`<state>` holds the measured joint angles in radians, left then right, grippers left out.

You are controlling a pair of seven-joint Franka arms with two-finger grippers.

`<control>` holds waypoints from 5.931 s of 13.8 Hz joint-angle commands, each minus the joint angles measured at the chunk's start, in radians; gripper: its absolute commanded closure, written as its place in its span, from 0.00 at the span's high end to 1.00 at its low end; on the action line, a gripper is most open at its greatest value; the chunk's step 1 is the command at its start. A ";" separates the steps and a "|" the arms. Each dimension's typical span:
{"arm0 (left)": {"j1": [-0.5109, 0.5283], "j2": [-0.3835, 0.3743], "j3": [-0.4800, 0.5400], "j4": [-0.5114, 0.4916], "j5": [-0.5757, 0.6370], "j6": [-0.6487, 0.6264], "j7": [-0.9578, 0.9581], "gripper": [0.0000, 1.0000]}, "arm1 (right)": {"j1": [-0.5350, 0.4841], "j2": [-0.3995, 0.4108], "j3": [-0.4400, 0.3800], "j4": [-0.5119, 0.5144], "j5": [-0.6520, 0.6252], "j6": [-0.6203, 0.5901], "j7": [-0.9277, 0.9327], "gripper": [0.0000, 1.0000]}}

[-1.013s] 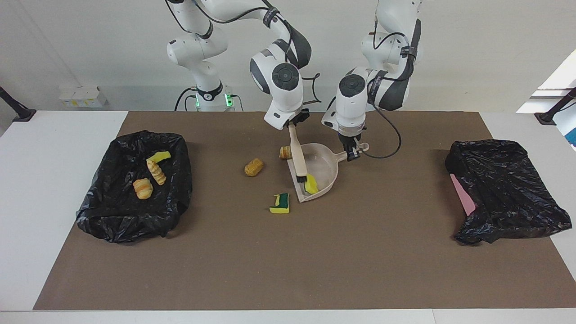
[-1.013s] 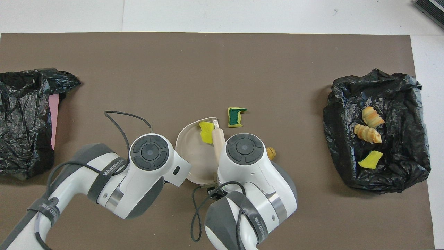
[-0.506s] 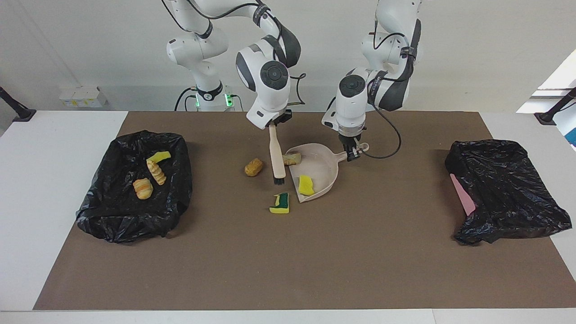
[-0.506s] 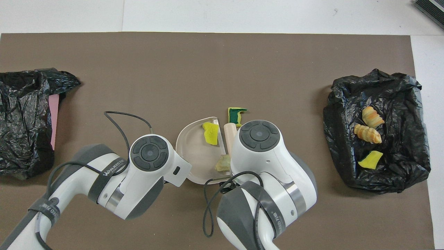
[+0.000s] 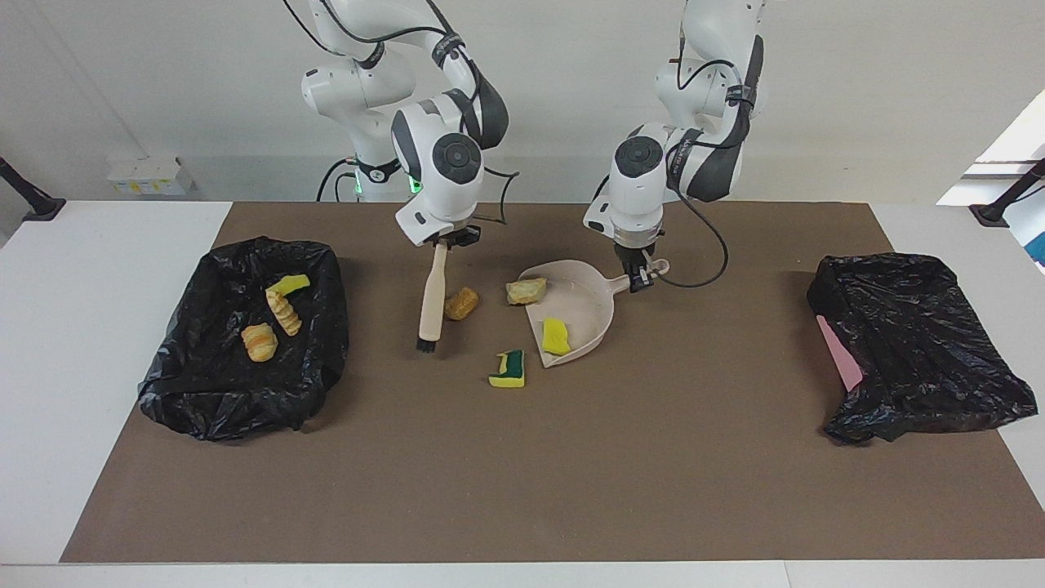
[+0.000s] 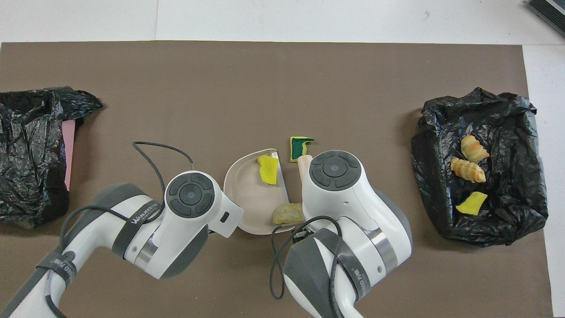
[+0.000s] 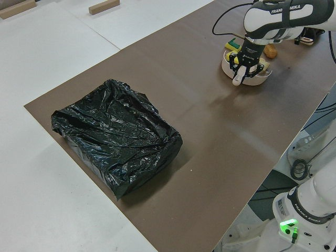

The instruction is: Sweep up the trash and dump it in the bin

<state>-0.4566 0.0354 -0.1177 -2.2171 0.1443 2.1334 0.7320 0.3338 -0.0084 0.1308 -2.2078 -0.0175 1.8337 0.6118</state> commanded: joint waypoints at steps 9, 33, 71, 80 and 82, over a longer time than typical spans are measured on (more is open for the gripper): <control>-0.027 -0.032 0.013 -0.038 0.008 0.010 -0.043 0.00 | 0.243 0.205 0.020 0.218 0.294 0.095 0.023 0.00; -0.017 -0.032 0.016 -0.035 0.008 -0.024 -0.148 0.00 | 0.048 0.375 0.027 0.429 0.003 -0.080 -0.380 0.00; 0.884 0.085 0.024 0.546 -0.215 -0.348 1.046 0.00 | 0.476 -0.048 0.032 -0.178 0.511 0.321 0.042 0.00; 0.937 0.261 0.027 0.850 0.202 -0.360 1.152 0.00 | 0.473 -0.024 0.030 -0.173 0.510 0.341 0.046 0.55; 0.928 0.261 0.029 0.840 0.297 -0.284 1.153 0.00 | 0.459 -0.010 0.027 -0.152 0.507 0.343 0.045 0.70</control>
<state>0.4789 0.2733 -0.0881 -1.4145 0.3612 1.8089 1.8671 0.8079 -0.0284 0.1597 -2.3703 0.4667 2.1585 0.6786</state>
